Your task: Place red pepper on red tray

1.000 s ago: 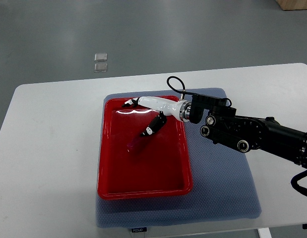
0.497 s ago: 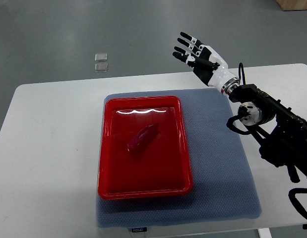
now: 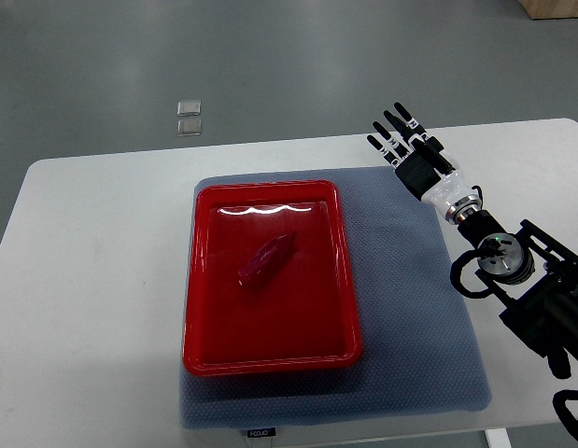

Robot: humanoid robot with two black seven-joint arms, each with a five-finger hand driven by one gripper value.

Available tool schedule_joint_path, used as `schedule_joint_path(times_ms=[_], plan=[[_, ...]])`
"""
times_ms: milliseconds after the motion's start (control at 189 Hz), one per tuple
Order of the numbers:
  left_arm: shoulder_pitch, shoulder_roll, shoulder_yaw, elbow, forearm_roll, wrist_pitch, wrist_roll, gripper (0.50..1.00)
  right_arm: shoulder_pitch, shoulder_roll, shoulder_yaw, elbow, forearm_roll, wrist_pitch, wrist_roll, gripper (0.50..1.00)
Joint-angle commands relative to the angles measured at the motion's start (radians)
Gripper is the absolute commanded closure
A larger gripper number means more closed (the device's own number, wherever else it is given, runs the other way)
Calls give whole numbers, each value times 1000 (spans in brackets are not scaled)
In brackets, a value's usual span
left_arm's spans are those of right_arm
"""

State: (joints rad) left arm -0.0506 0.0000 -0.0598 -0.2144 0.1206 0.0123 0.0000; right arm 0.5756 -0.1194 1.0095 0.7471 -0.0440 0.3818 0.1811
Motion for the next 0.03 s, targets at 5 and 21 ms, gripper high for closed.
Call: schedule_joint_path(times_ms=[5, 21], plan=[[0, 0, 0, 0, -1, 0, 0, 500, 3, -3, 0, 0, -1, 0, 0, 587], [0, 0, 0, 0, -1, 0, 0, 500, 3, -3, 0, 0, -1, 0, 0, 587]])
